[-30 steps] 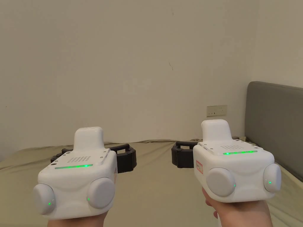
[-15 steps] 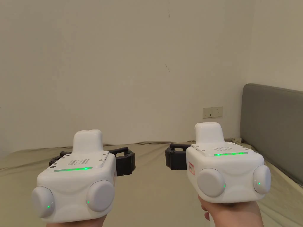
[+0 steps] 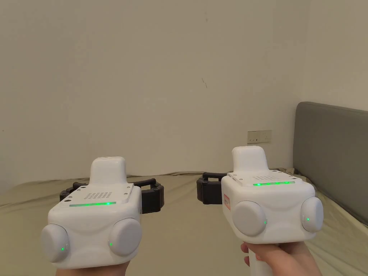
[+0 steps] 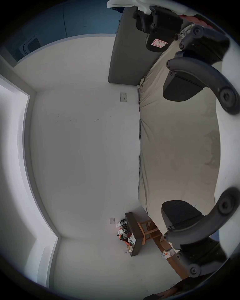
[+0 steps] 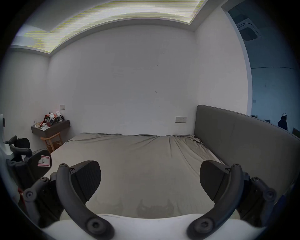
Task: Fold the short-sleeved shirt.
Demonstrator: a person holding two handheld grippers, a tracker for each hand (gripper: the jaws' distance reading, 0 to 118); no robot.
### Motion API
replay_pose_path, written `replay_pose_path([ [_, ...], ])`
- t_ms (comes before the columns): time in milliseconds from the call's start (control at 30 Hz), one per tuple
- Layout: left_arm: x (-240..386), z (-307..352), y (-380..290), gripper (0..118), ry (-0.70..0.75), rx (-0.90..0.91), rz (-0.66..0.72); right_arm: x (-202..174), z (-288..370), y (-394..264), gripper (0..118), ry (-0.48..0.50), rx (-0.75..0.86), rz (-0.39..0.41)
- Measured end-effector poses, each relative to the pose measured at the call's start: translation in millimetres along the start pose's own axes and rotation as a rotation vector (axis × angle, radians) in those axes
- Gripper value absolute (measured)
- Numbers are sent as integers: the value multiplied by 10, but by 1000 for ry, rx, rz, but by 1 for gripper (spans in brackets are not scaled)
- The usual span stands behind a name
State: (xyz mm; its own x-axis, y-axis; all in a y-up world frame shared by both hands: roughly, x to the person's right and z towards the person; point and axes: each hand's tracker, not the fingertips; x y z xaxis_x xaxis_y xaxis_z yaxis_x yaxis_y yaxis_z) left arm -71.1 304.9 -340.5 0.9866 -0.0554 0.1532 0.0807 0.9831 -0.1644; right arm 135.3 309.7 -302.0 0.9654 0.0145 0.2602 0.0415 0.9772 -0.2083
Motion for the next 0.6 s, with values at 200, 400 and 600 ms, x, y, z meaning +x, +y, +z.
replay_pose_path([
  [200, -35, -20, 26, 118, -2, 5, -1, -68, 65, 2, 118, 16, 39, 7],
  [400, -58, -21, 42, 118, -1, -3, 3, -114, 96, 1, 118, 18, 41, 26],
  [600, -65, -25, 52, 118, -4, -1, -2, -102, 96, 17, 118, 23, 31, 14],
])
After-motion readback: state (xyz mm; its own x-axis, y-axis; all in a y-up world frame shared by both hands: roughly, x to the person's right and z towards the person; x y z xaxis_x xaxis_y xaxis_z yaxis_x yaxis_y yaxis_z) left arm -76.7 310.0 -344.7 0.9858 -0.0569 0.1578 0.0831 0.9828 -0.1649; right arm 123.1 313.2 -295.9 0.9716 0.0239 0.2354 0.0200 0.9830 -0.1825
